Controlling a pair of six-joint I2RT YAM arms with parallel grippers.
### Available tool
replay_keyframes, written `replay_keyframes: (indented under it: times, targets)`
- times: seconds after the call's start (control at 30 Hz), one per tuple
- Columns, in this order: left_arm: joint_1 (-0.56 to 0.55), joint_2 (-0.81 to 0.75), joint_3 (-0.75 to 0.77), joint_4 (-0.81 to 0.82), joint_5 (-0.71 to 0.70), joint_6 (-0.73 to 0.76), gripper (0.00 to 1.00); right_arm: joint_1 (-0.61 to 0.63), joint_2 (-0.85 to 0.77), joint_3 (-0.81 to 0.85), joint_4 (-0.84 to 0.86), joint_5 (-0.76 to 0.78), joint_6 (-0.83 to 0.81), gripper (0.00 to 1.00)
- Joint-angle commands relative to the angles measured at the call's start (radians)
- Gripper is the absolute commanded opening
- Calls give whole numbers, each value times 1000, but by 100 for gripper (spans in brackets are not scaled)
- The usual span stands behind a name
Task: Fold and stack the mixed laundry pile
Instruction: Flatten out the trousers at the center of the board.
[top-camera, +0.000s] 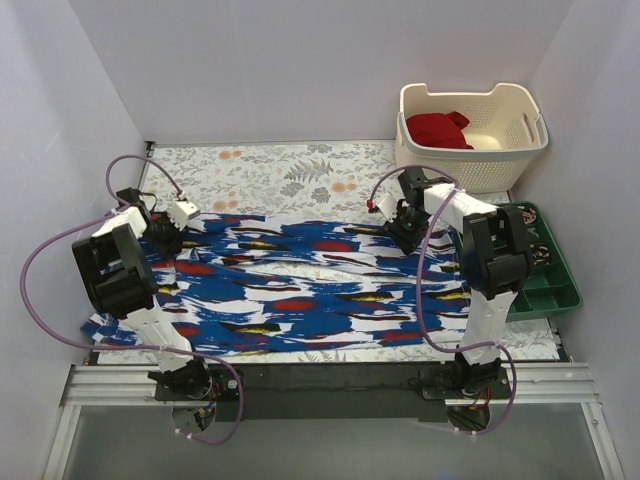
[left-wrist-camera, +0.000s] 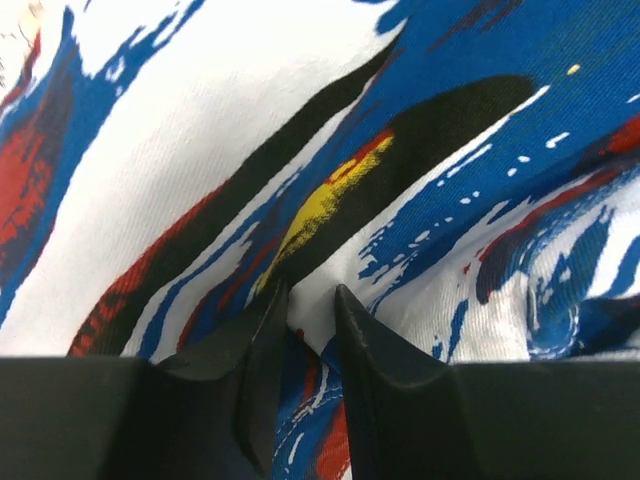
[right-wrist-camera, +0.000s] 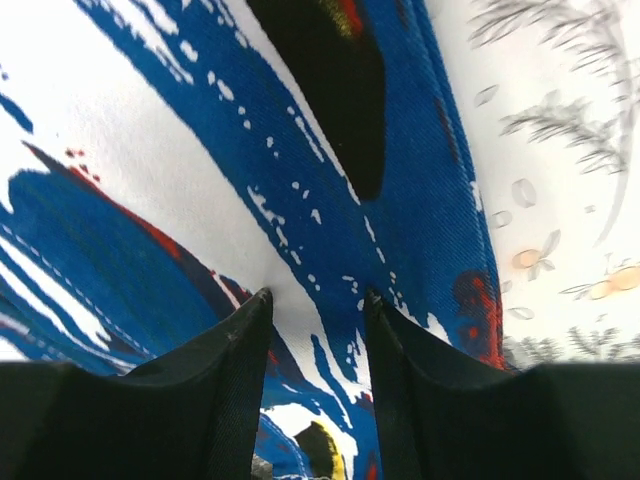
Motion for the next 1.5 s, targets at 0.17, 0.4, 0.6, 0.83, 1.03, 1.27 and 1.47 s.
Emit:
replay_keyframes:
  times: [0.17,0.4,0.6,0.83,1.03,1.27,1.47]
  targets:
    - [195,27,31,-145,-120,117,25,-10,-38,93,-141,-111,-23,61]
    - [172,-66,116,-232,118,77,48,-45,62,319,-212,25,-119,70]
    - [174,-34,220,-251,166,-10,52,-59,165,362,-212,47,-136,70]
    - [137,-77,186,-231,166,-10,52,-65,238,336,-209,48,-141,68]
    - [137,-20,269,-214,159,-122,52,-73,199,278,-219,76,-179,2]
    - [134,3,324,-148,172,-204,52,-190,-28,407,-219,76,-148,1]
    - [126,108,430,-117,153,-231,53,-246,-122,355,-218,157,-227,1]
